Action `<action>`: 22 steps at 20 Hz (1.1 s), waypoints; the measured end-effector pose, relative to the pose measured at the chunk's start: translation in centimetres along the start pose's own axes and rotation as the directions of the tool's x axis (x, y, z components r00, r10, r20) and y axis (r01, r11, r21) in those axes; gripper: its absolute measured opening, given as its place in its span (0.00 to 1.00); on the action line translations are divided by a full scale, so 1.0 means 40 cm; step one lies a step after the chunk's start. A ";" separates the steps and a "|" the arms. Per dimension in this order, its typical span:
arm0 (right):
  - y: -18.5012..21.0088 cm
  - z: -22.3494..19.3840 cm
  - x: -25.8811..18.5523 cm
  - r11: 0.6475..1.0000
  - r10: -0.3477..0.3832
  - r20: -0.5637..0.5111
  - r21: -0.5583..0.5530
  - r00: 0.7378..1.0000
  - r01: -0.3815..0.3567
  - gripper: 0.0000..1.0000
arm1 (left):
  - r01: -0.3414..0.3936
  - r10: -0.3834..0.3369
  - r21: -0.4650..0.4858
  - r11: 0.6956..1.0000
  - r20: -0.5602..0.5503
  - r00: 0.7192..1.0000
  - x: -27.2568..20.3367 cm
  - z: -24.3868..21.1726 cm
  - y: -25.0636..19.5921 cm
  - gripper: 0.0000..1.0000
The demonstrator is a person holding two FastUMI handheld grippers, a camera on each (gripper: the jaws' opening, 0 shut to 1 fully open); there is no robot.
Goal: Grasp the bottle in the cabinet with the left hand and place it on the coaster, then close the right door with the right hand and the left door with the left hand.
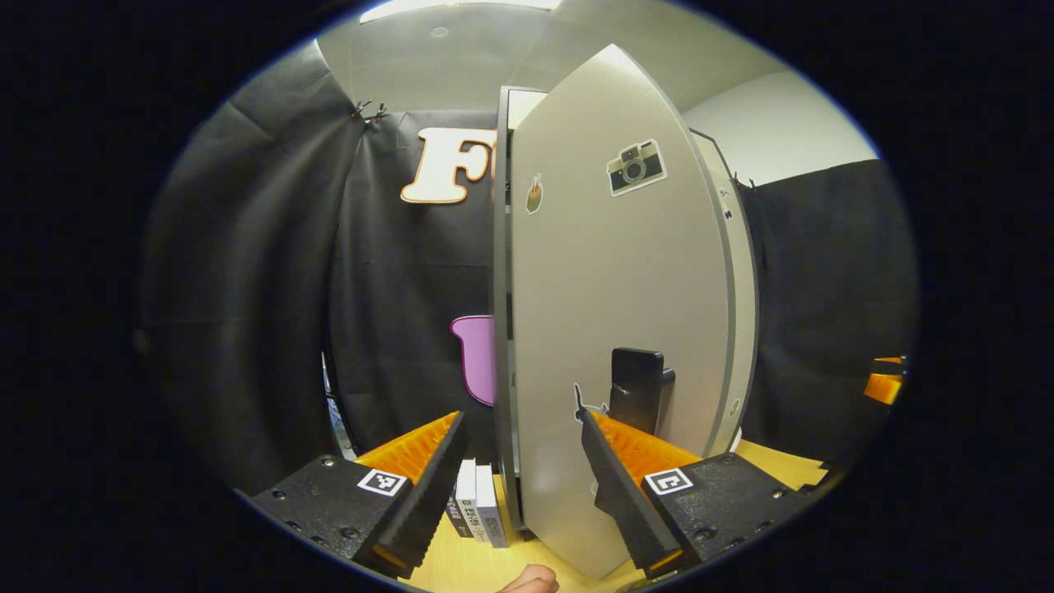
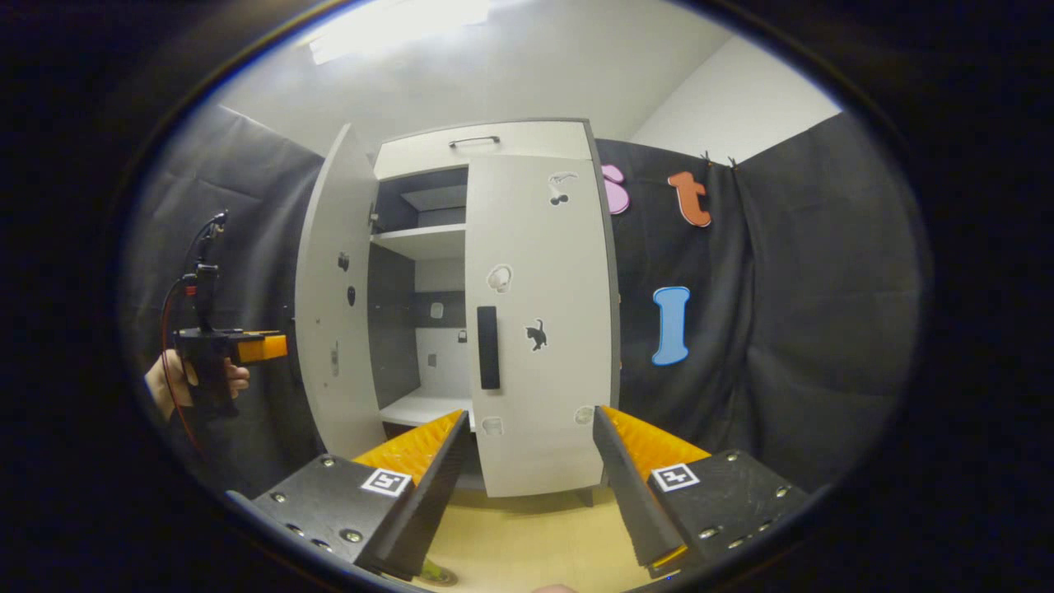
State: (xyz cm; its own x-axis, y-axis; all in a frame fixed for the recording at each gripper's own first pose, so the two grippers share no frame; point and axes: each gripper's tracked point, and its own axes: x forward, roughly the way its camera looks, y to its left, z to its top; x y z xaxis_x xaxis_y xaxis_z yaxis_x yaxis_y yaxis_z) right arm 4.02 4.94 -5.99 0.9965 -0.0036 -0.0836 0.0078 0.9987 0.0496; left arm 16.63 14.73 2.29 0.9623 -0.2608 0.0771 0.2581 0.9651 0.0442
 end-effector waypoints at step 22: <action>-0.008 -0.017 -0.034 1.000 0.018 -0.032 0.011 0.999 -0.018 0.91 | -0.012 0.011 -0.026 1.000 -0.052 0.999 0.069 -0.042 -0.111 0.89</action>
State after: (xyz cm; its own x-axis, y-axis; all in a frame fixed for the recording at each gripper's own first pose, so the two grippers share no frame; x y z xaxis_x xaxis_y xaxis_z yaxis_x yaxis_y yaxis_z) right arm 2.61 4.67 -6.57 0.9933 0.0159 -0.1143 -0.0089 0.9980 0.0620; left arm 18.28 9.75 0.65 0.9682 -0.2487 0.0257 0.2483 0.9685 0.0175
